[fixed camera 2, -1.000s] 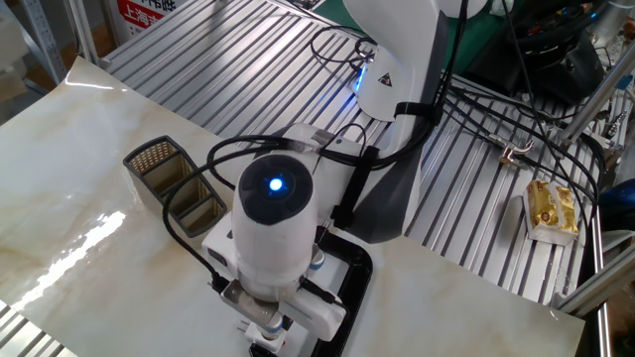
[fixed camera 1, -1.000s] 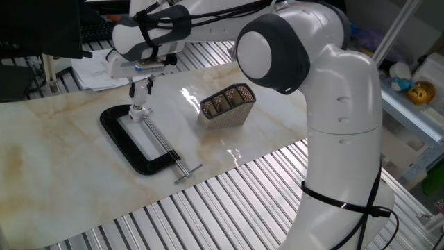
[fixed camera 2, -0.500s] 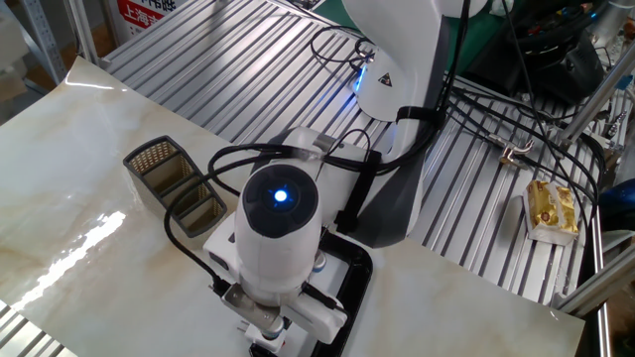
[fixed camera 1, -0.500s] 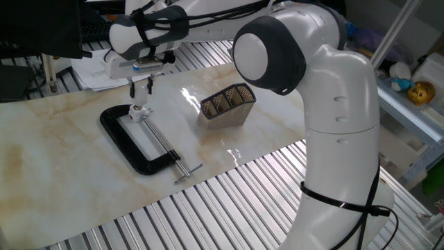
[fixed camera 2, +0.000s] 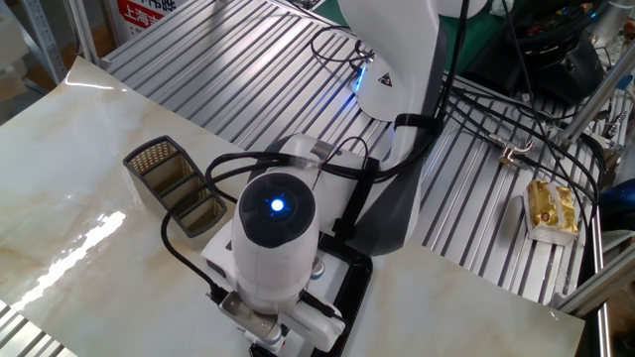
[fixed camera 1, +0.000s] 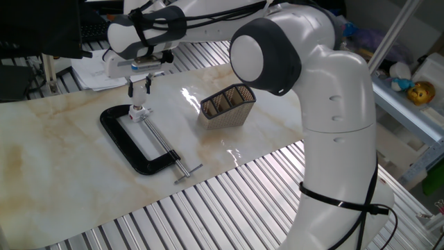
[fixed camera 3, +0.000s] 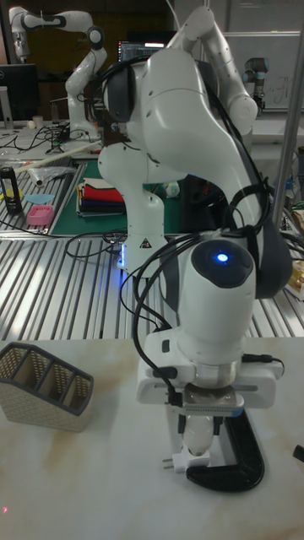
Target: Install the light bulb by rotating it
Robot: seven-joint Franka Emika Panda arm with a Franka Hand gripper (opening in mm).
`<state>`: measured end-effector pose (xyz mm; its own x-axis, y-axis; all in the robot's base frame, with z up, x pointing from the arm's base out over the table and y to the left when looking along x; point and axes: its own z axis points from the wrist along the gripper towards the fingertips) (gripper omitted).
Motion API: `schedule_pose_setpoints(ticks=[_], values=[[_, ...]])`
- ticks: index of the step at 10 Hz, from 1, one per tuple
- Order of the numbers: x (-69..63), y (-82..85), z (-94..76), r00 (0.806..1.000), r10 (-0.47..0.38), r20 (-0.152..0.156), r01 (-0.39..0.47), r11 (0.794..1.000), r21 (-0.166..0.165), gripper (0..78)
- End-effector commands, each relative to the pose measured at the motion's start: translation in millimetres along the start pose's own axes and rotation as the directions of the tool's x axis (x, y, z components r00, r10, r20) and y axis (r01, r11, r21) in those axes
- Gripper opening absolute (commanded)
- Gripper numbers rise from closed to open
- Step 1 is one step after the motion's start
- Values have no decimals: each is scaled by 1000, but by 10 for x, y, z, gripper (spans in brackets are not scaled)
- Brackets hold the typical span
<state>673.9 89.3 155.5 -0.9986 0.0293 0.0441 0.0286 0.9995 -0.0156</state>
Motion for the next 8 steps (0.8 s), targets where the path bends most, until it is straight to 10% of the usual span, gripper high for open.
schedule_pose_setpoints(ticks=[1,8], values=[[-12,30,11,1000,2,-9,-1,1000,3,11],[23,40,86,1000,11,-29,-10,1000,12,11]])
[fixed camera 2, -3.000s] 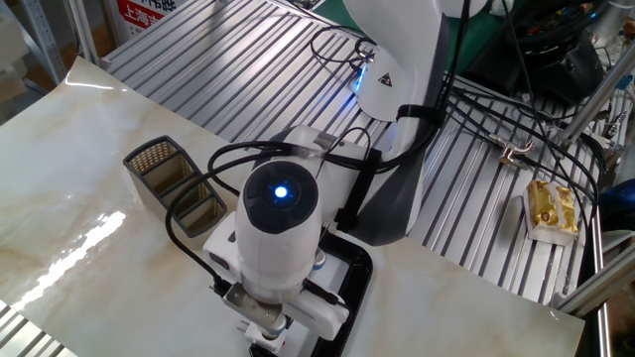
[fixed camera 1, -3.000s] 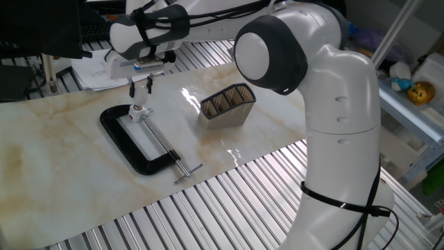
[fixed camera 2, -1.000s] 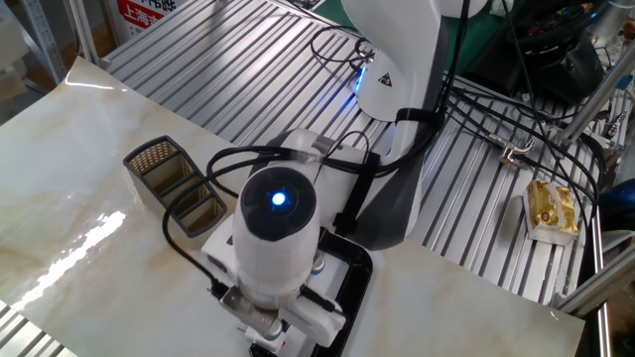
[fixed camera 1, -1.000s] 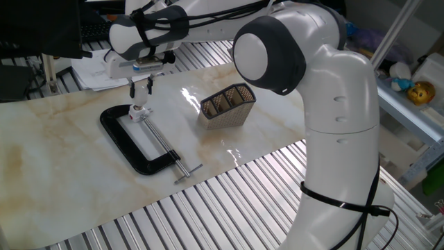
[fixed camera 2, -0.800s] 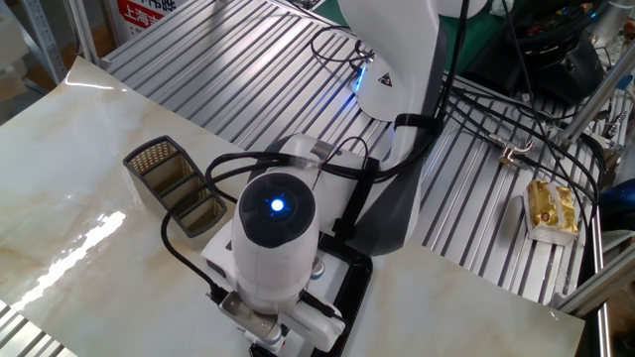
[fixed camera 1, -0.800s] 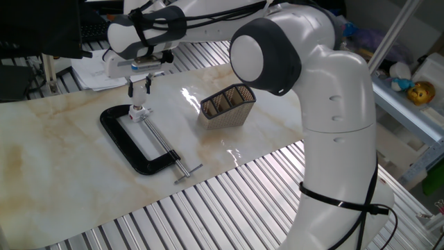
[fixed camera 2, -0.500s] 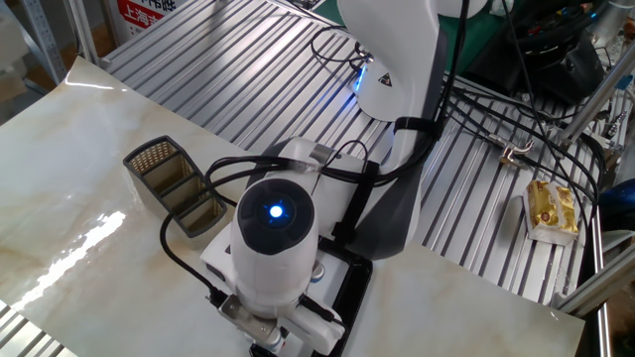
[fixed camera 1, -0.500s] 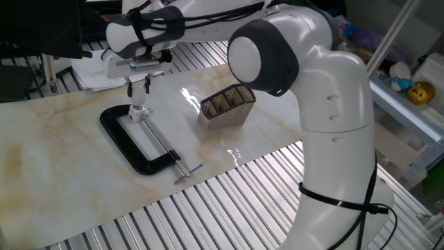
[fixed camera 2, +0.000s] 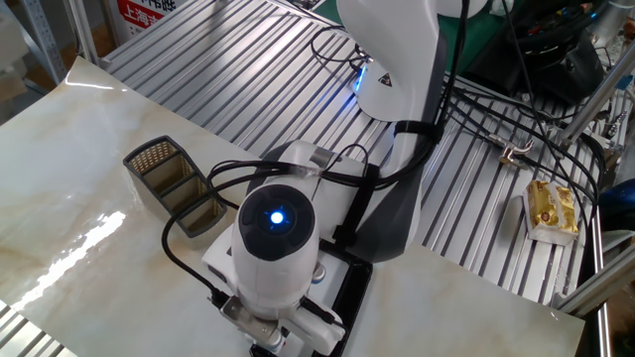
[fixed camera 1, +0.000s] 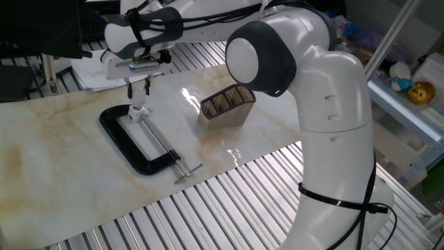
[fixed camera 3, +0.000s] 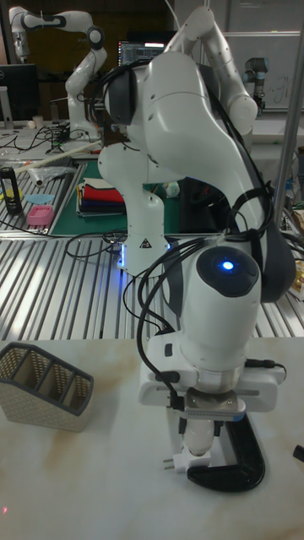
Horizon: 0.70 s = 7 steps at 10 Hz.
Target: Install the light bulb by rotating it
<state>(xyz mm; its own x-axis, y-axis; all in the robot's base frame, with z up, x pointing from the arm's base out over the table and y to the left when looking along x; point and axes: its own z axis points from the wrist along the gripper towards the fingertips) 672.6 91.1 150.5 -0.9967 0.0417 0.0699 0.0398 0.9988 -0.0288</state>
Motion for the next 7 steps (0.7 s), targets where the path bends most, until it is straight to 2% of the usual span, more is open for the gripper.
schedule_pose_setpoints(ticks=[1,4,7], values=[[14,25,51,1000,1,-3,-1,1000,0,11],[13,43,162,1000,7,5,-7,1000,-1,11],[15,51,220,1000,9,-1,-9,1000,-1,11]])
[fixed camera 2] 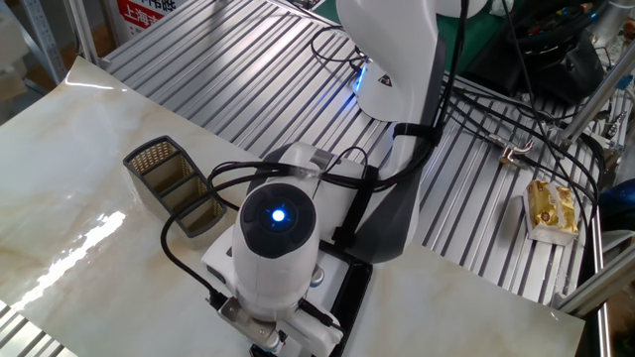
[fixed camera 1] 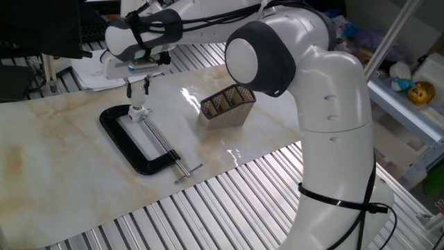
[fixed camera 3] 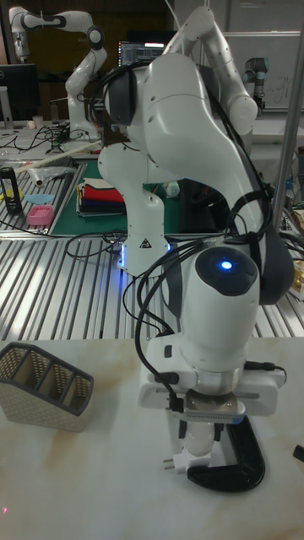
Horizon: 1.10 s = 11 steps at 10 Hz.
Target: Install the light bulb by rotating it
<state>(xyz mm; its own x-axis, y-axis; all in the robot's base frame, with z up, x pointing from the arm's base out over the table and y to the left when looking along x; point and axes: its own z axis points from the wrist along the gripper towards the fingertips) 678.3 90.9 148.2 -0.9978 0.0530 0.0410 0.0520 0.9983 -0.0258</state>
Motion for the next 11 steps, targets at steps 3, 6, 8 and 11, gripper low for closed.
schedule_pose_setpoints(ticks=[3,6,8,11], values=[[151,49,233,999,15,-52,-15,1000,5,11],[244,62,261,996,43,-73,-43,999,3,11],[253,63,286,996,49,-73,-49,999,4,11],[265,65,339,993,86,-82,-86,996,-5,11]])
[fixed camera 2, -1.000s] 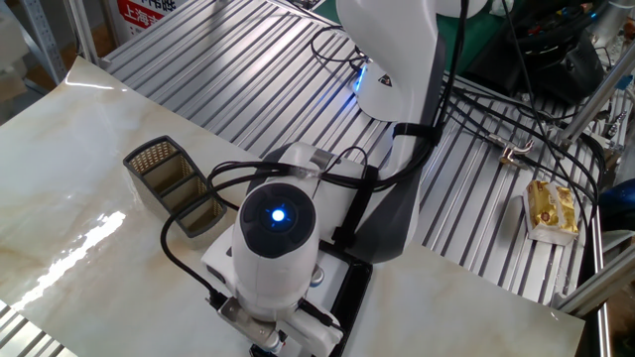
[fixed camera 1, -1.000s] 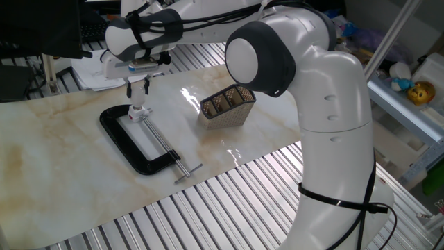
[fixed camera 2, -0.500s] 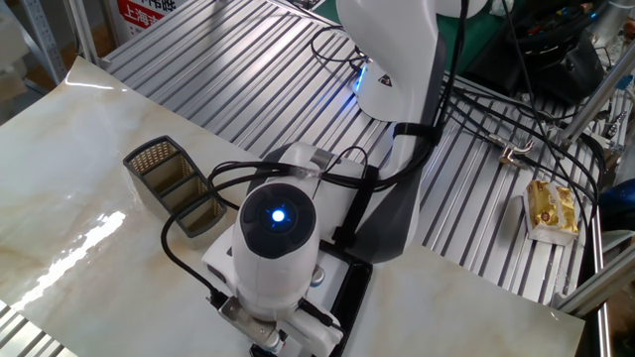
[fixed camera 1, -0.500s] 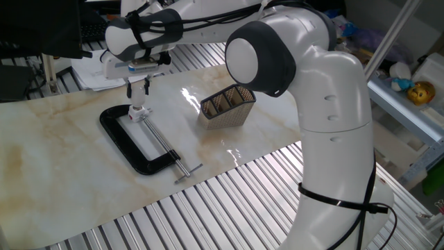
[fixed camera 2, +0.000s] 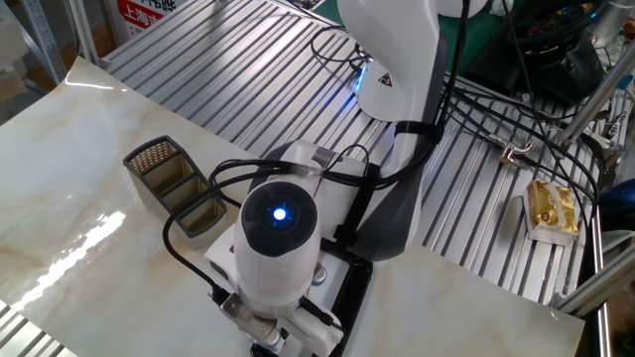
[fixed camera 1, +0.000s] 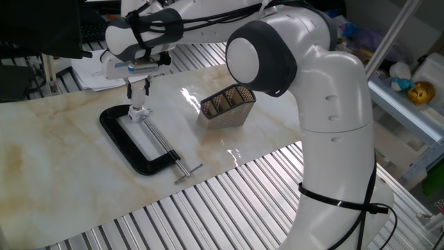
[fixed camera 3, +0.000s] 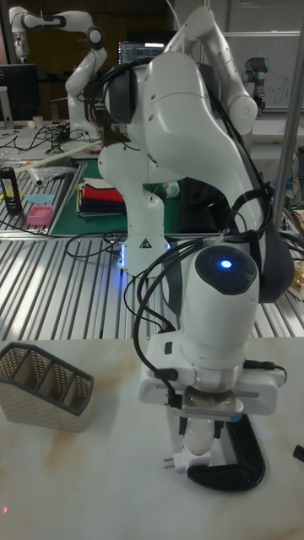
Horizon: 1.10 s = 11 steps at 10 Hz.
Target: Install the light bulb by rotating it
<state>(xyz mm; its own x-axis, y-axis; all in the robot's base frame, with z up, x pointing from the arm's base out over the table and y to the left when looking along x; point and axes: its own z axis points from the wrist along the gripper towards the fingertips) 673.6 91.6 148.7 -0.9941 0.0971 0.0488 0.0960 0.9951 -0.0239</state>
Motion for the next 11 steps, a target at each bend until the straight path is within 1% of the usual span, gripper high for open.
schedule_pose_setpoints(ticks=[1,3,6,8,11], values=[[214,50,359,996,55,-75,-55,998,-5,11],[223,50,386,994,72,-76,-73,997,-4,11],[288,38,446,990,112,-81,-113,994,-10,11],[316,32,459,984,158,-84,-158,987,-3,11],[336,29,483,974,211,-88,-212,977,-4,11]])
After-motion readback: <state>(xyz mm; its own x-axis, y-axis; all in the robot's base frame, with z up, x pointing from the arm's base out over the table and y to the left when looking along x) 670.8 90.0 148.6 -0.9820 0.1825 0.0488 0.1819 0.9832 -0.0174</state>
